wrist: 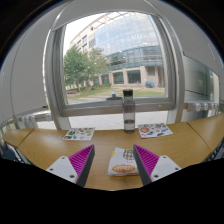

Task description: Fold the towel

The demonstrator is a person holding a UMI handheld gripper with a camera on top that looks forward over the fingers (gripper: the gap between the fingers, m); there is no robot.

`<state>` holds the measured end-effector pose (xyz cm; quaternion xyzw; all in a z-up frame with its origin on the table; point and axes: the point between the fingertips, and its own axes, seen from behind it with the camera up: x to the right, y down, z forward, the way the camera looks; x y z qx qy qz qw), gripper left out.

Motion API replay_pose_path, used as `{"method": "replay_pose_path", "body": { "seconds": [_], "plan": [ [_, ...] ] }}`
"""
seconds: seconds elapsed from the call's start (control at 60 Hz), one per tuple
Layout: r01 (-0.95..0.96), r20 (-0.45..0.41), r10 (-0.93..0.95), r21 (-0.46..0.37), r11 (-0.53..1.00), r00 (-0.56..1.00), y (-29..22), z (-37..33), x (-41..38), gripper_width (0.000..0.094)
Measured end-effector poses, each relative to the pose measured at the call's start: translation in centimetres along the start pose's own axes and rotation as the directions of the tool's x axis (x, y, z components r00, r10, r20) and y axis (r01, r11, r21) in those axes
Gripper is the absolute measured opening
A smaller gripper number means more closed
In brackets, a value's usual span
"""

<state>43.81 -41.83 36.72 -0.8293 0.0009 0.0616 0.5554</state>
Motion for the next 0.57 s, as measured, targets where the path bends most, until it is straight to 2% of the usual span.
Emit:
{"method": "replay_pose_path", "body": {
  "seconds": [0.25,0.567],
  "plan": [
    [0.025,0.030,-0.025,0.014,1.000,0.999,2.0,-3.4,-8.9,0.0780],
    [0.050,0.015,-0.050,-0.005,0.999,0.999,4.7,-5.6,-13.8,0.0781]
  ]
}}
